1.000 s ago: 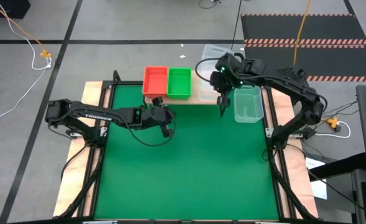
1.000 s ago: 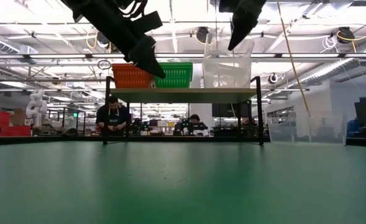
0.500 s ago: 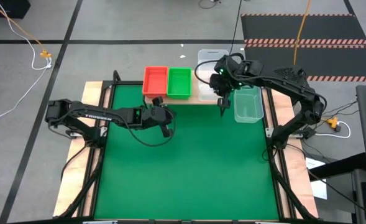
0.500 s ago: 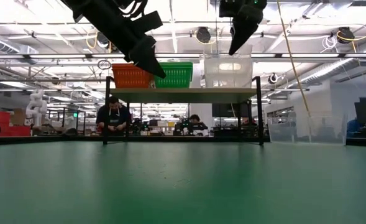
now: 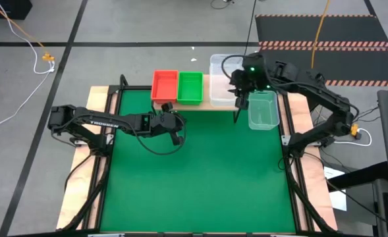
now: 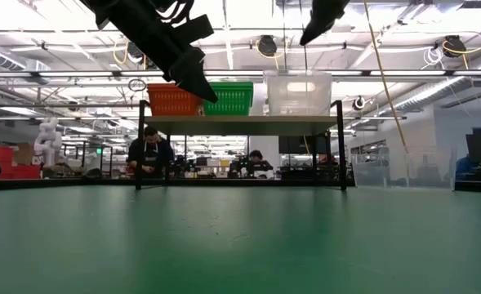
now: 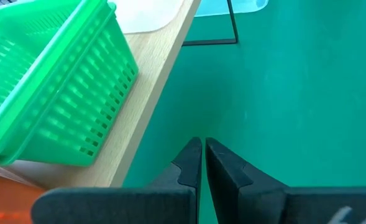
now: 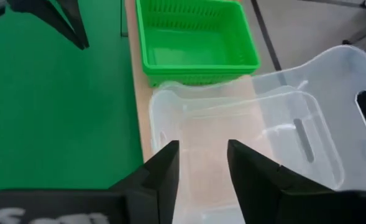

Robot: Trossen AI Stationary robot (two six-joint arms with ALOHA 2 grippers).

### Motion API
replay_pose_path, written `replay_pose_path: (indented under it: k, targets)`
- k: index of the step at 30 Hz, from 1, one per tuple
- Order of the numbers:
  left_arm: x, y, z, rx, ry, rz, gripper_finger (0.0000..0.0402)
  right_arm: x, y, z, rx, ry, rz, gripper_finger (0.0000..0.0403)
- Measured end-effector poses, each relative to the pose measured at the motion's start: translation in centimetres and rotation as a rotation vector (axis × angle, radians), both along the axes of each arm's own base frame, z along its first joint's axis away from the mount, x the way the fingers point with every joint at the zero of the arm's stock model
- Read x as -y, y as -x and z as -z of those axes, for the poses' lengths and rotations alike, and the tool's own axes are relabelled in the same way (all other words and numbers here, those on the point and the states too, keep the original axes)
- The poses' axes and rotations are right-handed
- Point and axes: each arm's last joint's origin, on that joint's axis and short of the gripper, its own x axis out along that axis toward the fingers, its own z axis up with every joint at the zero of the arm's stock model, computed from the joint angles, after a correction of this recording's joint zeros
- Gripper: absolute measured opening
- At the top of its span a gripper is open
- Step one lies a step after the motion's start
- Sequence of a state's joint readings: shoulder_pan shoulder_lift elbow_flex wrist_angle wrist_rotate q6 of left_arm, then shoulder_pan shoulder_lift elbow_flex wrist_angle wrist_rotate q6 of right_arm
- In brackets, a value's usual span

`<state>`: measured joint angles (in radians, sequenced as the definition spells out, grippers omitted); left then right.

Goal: Stack baskets on shelf by color
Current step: Stack the bottom transparent bin on the transparent bin on the shelf

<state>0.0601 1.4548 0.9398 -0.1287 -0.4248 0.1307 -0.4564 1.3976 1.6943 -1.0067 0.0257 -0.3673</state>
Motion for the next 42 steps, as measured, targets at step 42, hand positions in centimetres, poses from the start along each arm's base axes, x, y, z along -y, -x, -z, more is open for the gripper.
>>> replay_pose_path:
  k: [42]
  targets:
    - [-0.1,-0.3,-0.4,0.039,-0.024,0.013,0.0024,12.7,1.7,1.2,-0.017,0.369,0.12,0.0164]
